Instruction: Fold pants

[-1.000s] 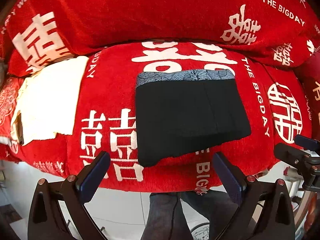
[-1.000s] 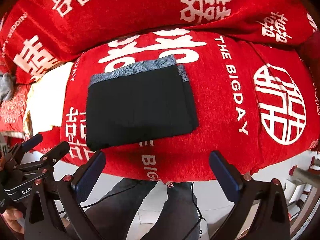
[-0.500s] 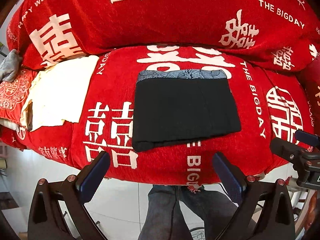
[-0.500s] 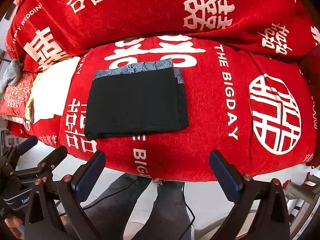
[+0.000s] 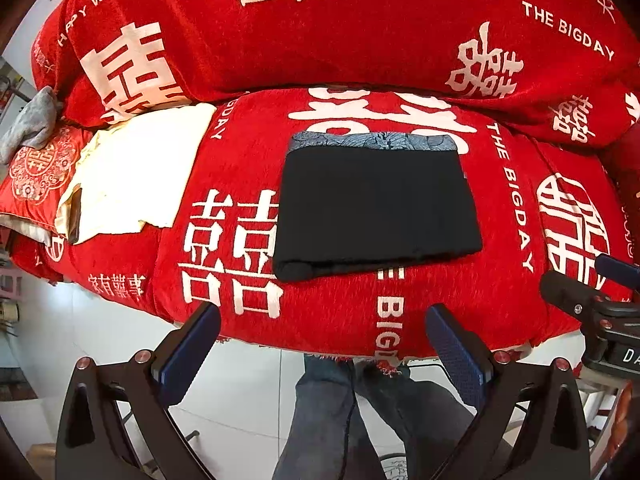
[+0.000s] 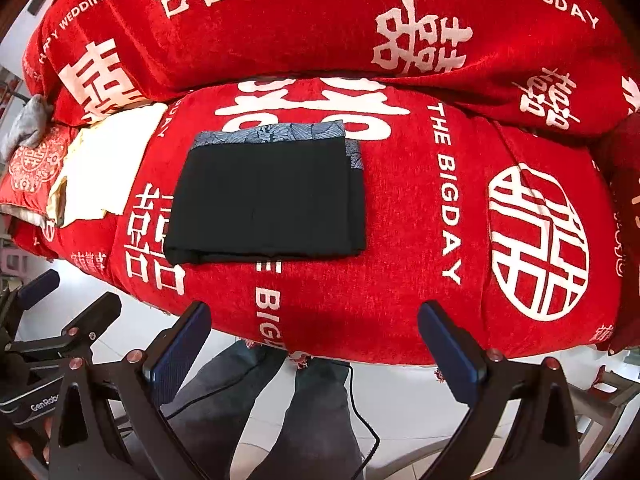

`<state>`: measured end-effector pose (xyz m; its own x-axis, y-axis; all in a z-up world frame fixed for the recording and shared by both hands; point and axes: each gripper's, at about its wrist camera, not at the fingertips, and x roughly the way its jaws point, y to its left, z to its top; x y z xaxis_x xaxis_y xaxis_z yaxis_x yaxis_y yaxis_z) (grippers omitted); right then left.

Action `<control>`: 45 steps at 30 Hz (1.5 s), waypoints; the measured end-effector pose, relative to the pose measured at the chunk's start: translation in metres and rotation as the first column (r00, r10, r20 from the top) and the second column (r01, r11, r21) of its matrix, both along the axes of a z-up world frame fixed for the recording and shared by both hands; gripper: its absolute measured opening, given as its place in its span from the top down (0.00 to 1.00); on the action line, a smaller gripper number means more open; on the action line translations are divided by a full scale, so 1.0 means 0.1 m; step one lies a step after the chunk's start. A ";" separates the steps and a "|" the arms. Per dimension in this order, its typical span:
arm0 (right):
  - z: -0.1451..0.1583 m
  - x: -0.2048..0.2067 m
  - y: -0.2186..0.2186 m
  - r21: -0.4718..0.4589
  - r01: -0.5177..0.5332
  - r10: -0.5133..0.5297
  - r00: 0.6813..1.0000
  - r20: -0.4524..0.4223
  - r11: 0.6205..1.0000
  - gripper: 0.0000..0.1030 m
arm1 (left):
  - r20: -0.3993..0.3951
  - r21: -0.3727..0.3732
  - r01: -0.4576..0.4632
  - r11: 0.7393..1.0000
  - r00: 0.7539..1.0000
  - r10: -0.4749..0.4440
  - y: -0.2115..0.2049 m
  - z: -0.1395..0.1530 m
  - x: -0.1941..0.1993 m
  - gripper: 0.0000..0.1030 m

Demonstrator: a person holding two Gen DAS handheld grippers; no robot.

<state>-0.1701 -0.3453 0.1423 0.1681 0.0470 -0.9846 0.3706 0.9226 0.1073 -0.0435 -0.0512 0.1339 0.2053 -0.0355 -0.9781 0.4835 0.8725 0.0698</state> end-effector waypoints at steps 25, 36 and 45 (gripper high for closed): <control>-0.23 0.30 0.24 -0.076 -0.001 -0.002 0.999 -0.051 0.997 0.00 | -0.026 0.032 0.035 0.999 0.999 -0.034 0.10 -0.34 0.32 0.01; -0.28 0.34 0.25 -0.103 -0.008 0.001 0.998 -0.069 0.995 0.00 | -0.023 0.046 0.079 0.996 0.997 -0.078 -0.01 -0.36 0.32 0.01; -0.29 0.33 0.25 -0.105 -0.011 0.004 0.998 -0.069 0.994 0.00 | -0.025 0.042 0.084 0.996 0.996 -0.083 -0.04 -0.37 0.31 0.01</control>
<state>-0.1374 -0.3207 0.1134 0.1003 -0.0568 -0.9933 0.3669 0.9301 -0.0161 -0.0124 -0.0556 0.0969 0.1811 -0.0091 -0.9834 0.5569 0.8252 0.0949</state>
